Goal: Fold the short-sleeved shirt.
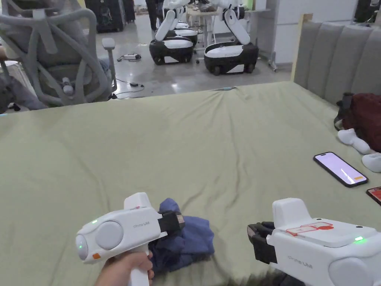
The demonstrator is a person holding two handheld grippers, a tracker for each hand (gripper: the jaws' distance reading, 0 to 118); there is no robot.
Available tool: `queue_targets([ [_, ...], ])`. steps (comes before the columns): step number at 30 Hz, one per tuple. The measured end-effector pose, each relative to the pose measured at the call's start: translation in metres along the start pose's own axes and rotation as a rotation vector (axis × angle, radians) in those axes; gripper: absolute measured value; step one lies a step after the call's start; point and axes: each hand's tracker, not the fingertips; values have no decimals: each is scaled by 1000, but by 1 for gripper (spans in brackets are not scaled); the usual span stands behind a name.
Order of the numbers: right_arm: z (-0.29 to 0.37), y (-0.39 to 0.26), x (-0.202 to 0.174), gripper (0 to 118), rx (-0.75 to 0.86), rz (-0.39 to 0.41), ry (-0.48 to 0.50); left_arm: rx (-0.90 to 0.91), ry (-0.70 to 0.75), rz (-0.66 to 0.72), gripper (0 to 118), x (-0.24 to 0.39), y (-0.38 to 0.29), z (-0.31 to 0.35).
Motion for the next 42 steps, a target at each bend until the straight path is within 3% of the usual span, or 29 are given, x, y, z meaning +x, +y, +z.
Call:
queue_targets([
  [4,3,-4,9,0,2,-18,-12,32,-145,75,112,1,7,20],
  [5,3,-6,10,0,-1,-20,-15,17,-164,75,118,4,11,28],
  [9,-5,-10,13,0,-13,-24,-16,96,-139,-41,118,5,28,59],
  [12,-8,-11,10,0,-14,-33,2,120,-138,-28,118,-3,32,87],
  [14,-9,-10,7,0,-14,-33,15,117,-136,2,105,-16,34,97],
  [16,-12,-9,4,0,-14,-29,25,108,-134,13,66,-26,30,102],
  [18,-12,-6,0,0,-16,-21,35,76,-83,-1,15,-29,26,97],
  [19,-13,-6,-1,0,-16,-18,37,56,-53,-15,4,-29,24,92],
  [29,-5,-9,7,0,-7,-45,22,-164,-96,-95,0,-4,-4,-30],
  [31,-4,-10,11,0,-8,-54,7,-222,-126,-36,0,0,-10,-51],
  [36,-7,-7,12,0,-8,-74,-3,-205,-112,-93,0,15,-8,-33],
  [40,-29,8,1,0,-10,-82,98,-73,-121,-110,0,12,-3,16],
  [42,-48,16,-9,0,-17,-97,178,-11,-118,-29,0,0,1,53],
])
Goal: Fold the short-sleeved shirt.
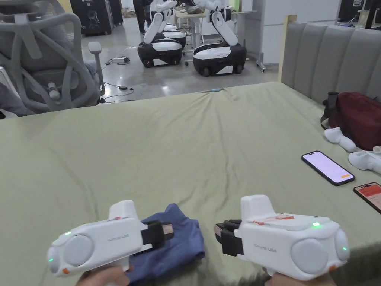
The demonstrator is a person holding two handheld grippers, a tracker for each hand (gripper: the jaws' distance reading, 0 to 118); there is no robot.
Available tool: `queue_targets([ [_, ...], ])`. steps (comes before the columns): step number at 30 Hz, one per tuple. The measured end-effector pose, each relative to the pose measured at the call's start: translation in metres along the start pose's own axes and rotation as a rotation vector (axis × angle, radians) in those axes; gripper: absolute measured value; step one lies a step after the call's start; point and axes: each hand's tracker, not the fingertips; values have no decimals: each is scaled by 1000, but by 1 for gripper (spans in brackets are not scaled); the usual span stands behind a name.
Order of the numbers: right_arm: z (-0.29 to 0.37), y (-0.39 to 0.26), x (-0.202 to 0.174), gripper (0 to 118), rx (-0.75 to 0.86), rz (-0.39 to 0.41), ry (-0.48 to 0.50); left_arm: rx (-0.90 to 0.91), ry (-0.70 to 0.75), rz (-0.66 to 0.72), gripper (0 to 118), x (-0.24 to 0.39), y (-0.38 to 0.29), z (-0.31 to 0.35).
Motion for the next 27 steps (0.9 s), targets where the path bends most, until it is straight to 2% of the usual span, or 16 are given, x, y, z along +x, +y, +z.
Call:
queue_targets([
  [3,-37,8,-9,0,-46,-41,116,99,2,93,0,-27,2,50],
  [6,-74,11,-19,0,-70,3,115,140,92,94,0,-40,-7,86],
  [8,-97,10,-20,0,-116,8,90,132,97,105,1,-53,-12,95],
  [9,-107,9,-18,0,-145,5,76,124,97,118,11,-60,-15,97],
  [10,-114,6,-14,0,-162,-25,47,115,93,154,27,-82,-14,94],
  [11,-116,4,-12,0,-163,-66,29,107,75,205,53,-88,-17,93],
  [12,-115,2,-7,0,-153,-106,42,110,46,239,88,-94,-20,90],
  [13,-114,2,-1,0,-140,-141,65,99,18,261,109,-100,-23,85],
  [14,-112,1,3,0,-142,-180,85,84,-1,269,118,-96,-26,79],
  [15,-111,0,9,0,-148,-213,86,77,-10,276,118,-100,-28,73],
  [18,-111,-2,15,0,-149,-203,83,44,-18,326,112,-103,-28,47],
  [21,-114,-3,20,0,-146,-214,97,9,1,337,87,-108,-27,20],
  [23,-111,-3,16,0,-146,-217,98,-10,-8,338,80,-104,-27,4],
  [24,-111,-3,16,0,-146,-213,94,-5,-29,347,68,-104,-27,0],
  [25,-111,-2,15,0,-144,-201,87,-4,-53,364,68,-104,-26,-3],
  [27,-112,-2,12,0,-138,-166,59,-4,-77,418,53,-102,-23,-4],
])
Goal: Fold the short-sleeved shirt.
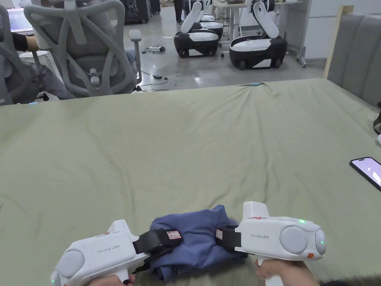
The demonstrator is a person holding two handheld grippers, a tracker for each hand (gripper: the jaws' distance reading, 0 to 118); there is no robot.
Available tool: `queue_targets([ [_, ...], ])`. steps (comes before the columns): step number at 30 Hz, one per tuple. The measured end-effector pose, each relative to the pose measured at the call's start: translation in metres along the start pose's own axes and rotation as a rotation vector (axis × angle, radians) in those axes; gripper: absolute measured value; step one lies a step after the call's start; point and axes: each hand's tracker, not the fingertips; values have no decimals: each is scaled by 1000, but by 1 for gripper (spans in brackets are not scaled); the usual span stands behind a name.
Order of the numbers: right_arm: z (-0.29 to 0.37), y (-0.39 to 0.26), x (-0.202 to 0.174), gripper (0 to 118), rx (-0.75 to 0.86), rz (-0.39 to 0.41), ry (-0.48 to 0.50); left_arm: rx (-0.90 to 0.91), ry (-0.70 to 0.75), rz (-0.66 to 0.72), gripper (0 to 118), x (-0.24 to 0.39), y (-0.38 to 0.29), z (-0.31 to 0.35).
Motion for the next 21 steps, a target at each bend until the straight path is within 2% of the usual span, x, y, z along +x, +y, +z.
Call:
queue_targets([
  [2,1,0,-3,0,1,7,-2,-28,4,-45,38,3,3,1],
  [3,1,-1,-5,0,5,17,-9,-39,-2,-66,35,5,8,5],
  [9,-3,-8,-47,0,26,139,-85,-116,-28,-194,31,-13,50,24],
  [12,-13,-12,-84,0,26,208,-91,-121,-30,-210,31,-37,81,42],
  [15,-36,-13,-121,0,8,257,-32,-118,-13,-228,31,-67,112,77],
  [19,-74,-7,-187,0,71,420,-24,-91,39,-225,31,-119,146,140],
  [21,-96,0,-223,0,116,463,-23,-48,57,-216,31,-147,166,177],
])
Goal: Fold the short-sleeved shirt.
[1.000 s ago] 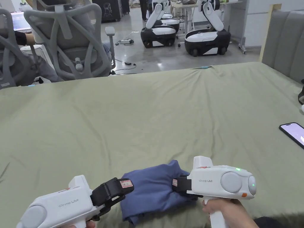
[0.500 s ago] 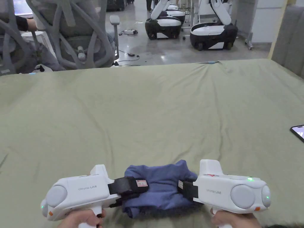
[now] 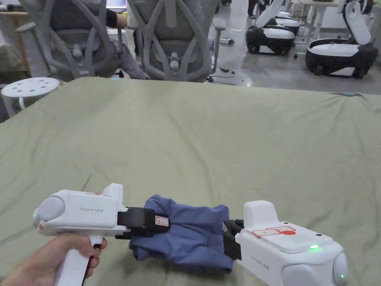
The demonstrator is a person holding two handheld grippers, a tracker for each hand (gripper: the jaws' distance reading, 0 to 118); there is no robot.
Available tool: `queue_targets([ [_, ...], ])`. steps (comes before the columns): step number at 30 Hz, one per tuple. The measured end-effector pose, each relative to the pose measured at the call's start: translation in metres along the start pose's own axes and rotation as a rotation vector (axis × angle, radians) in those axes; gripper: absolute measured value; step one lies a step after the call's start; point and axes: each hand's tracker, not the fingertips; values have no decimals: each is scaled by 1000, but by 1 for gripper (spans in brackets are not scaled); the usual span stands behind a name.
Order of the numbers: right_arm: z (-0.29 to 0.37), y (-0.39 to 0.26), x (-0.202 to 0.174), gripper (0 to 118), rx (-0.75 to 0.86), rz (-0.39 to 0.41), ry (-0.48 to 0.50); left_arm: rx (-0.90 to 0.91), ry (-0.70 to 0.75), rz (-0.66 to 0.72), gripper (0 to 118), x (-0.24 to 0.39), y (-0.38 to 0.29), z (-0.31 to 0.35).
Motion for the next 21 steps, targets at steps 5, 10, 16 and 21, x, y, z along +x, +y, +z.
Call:
queue_targets([
  [5,-57,46,-74,0,56,70,16,112,82,-29,31,-85,23,94],
  [10,-101,66,-148,0,138,226,-104,161,182,18,31,-146,32,178],
  [16,-104,56,-176,0,86,206,47,164,252,52,31,-169,37,215],
  [21,-102,49,-172,0,48,221,86,199,504,-42,107,-158,39,196],
])
